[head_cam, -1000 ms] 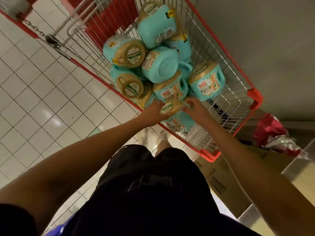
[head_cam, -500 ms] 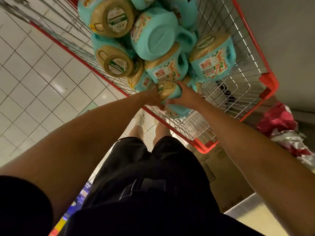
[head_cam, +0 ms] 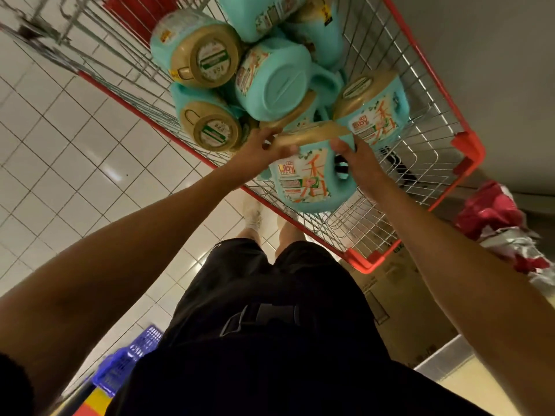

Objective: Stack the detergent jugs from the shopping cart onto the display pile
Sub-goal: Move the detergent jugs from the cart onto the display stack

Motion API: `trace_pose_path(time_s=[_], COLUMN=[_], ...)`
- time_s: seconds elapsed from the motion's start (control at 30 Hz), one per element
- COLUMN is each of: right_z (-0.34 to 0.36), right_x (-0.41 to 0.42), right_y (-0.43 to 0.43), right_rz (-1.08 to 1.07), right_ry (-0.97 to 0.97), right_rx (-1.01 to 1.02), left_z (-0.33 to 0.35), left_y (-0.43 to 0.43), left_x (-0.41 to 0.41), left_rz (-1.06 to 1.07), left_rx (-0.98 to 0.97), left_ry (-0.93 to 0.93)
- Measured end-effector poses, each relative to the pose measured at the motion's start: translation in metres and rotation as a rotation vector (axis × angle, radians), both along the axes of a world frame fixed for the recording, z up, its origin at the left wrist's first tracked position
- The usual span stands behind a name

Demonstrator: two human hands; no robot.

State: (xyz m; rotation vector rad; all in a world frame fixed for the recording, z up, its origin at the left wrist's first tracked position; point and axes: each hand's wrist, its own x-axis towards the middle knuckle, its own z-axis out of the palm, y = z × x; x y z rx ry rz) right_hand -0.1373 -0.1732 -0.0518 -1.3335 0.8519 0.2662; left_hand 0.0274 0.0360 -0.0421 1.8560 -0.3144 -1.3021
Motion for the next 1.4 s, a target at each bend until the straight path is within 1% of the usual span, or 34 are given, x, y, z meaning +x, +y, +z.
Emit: trace_pose_path(time_s=[0.13, 0.27, 0.3, 0.37, 0.47, 0.53, 0.7, 0.8, 0.87, 1.03, 1.1, 1.23, 1.33, 1.4], right_z=[0.043, 0.085, 0.092, 0.105, 0.114, 0.117, 0.125, 0.135, 0.140, 0.149, 0.151, 0.153, 0.149, 0.149], right_x=[-0.003, -0.004, -0.007, -0.014, -0.030, -0.043, -0.080, -0.112, -0.135, -0.214, -0.258, -0.332, -0.405, -0.448], right_y=[0.018, 0.058, 0.068, 0.088, 0.119, 0.140, 0.202, 0.238, 0.258, 0.315, 0.342, 0.385, 0.422, 0.443], right_rz=[-0.123, -0.312, -0.363, -0.427, -0.475, -0.535, -0.733, -0.893, -0.981, -1.230, -1.343, -1.503, -1.628, -1.694], right_ry=[-0.096, -0.129, -0.148, -0.148, -0.100, -0.087, -0.112, -0.122, -0.113, -0.088, -0.087, -0.068, -0.097, -0.083], right_rx=[0.112, 0.145, 0.144, 0.121, 0.060, 0.081, 0.037, 0.066, 0.071, 0.053, 0.054, 0.020, 0.013, -0.001], left_z=[0.049, 0.078, 0.084, 0.091, 0.100, 0.109, 0.127, 0.135, 0.138, 0.144, 0.144, 0.144, 0.154, 0.159], left_y=[0.006, 0.016, 0.019, 0.026, 0.040, 0.048, 0.064, 0.070, 0.074, 0.081, 0.085, 0.094, 0.112, 0.125], left_x=[-0.012, -0.028, -0.028, -0.028, -0.030, -0.033, -0.048, -0.074, -0.095, -0.172, -0.219, -0.300, -0.381, -0.433], left_rz=[0.215, 0.408, 0.420, 0.392, 0.293, 0.221, 0.093, -0.049, -0.124, -0.438, -0.570, -0.775, -0.878, -0.924], left_rx=[-0.145, -0.295, -0.315, -0.336, -0.325, -0.294, -0.251, -0.179, -0.120, -0.027, -0.005, 0.047, 0.077, 0.103], left_ry=[0.209, 0.575, 0.619, 0.639, 0.645, 0.627, 0.596, 0.600, 0.570, 0.543, 0.531, 0.488, 0.449, 0.452])
